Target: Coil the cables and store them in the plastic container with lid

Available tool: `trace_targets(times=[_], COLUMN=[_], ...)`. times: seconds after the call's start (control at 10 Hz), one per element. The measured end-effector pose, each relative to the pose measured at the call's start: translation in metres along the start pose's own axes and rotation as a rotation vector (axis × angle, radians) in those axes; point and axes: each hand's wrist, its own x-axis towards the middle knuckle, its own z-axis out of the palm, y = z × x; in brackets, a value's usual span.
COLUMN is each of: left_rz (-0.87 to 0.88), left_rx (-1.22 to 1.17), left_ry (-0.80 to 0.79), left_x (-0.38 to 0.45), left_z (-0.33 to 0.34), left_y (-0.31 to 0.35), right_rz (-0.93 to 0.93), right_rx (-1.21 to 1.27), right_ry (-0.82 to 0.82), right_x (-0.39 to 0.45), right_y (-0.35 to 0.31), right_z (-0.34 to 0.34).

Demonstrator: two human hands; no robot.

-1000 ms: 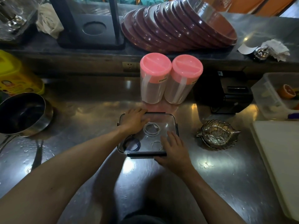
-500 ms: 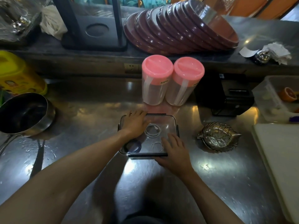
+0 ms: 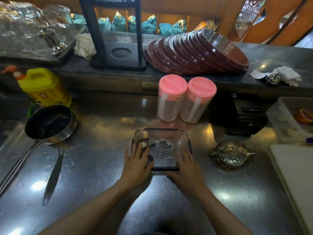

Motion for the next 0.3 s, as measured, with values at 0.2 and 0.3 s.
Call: trace_targets(times=[0.2, 0.3], left_rz=[-0.019, 0.031], left_rx=[-0.007, -0.035], left_ry=[-0.097, -0.084], left_x=[0.002, 0.020], left_z=[-0.013, -0.040], left_y=[0.001, -0.001], right_rz=[0.052, 0.069], right_rx=[-0.120, -0.145], right_ry=[-0.002, -0.082], right_x=[0.003, 0.029], right_y=[-0.010, -0.017], right_z=[-0.006, -0.020])
